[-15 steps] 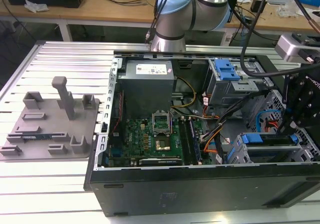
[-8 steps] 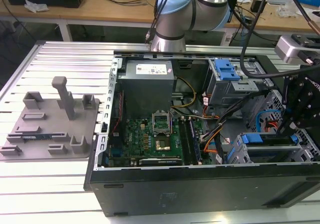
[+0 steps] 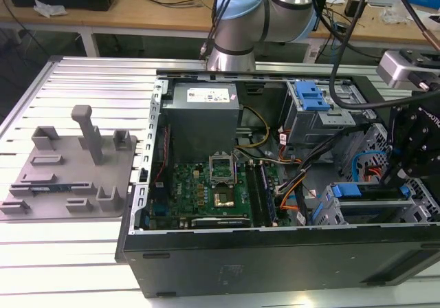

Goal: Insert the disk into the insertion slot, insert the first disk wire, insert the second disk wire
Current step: 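Insert the first disk wire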

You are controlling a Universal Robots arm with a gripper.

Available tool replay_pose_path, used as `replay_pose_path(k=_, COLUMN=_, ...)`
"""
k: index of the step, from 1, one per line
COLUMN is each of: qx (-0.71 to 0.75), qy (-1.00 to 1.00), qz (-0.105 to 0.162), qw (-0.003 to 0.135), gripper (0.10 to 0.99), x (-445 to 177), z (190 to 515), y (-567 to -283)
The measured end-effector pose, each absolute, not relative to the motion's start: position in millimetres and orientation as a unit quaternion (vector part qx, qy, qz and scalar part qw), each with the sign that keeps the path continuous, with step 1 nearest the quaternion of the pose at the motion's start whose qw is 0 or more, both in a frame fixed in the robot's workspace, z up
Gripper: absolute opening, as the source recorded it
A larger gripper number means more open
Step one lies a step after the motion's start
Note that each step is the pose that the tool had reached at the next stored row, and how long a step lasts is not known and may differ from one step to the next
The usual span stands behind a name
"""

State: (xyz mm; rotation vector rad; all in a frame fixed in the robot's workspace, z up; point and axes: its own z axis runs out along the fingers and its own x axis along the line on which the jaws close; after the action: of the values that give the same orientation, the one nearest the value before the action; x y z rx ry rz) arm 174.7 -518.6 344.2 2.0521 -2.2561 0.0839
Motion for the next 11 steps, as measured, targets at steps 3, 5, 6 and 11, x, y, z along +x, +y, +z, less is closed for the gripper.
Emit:
replay_pose_path(k=3, qx=0.673, qy=-0.738, qz=0.028, qw=0.045, gripper=0.165, x=175.3, z=342.2, y=-518.6)
replay_pose_path(k=5, qx=0.673, qy=-0.738, qz=0.028, qw=0.045, gripper=0.165, x=175.4, z=341.3, y=-518.6)
replay_pose_path(k=6, qx=0.673, qy=-0.738, qz=0.028, qw=0.046, gripper=0.165, x=175.4, z=340.6, y=-518.6)
replay_pose_path(k=11, qx=0.675, qy=-0.736, qz=0.027, qw=0.046, gripper=0.165, x=175.4, z=338.6, y=-518.6)
